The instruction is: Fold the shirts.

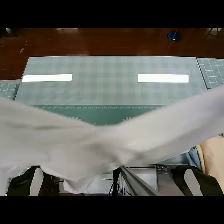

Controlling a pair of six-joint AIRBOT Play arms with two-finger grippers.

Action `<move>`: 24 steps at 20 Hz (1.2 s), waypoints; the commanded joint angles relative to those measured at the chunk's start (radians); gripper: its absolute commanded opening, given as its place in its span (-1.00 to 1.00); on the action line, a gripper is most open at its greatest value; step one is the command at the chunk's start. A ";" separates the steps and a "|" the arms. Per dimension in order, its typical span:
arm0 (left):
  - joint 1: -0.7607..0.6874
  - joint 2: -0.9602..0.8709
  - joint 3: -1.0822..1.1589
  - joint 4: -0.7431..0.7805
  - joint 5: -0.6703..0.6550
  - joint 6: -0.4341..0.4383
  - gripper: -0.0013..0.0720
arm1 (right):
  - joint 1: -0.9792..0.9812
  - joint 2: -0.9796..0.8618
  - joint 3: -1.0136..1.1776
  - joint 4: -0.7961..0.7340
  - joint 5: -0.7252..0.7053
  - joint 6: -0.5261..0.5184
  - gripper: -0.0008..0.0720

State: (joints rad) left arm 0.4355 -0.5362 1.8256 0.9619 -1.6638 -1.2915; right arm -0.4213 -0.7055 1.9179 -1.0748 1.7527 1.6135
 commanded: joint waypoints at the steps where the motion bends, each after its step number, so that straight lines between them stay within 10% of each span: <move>1: 0.005 -0.005 -0.293 -0.009 -0.003 -0.011 -0.90 | 0.002 -0.012 -0.228 -0.112 0.034 -0.051 -0.93; 6: -0.082 -0.152 -0.697 -0.198 0.304 0.064 -0.90 | 0.029 -0.191 -0.497 -0.023 -0.226 -0.064 -0.93; 12: -0.327 -0.518 -0.668 -0.198 0.724 0.194 -0.90 | 0.234 -0.482 -0.500 -0.035 -0.611 -0.090 -0.93; 24: -0.343 -0.925 -0.589 -0.200 0.967 0.394 -0.89 | 0.261 -0.850 -0.500 -0.028 -0.985 -0.187 -0.93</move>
State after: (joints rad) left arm 0.0952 -1.4048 1.2331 0.7628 -0.7792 -0.9466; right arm -0.1631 -1.4967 1.4178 -1.1049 0.8730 1.4384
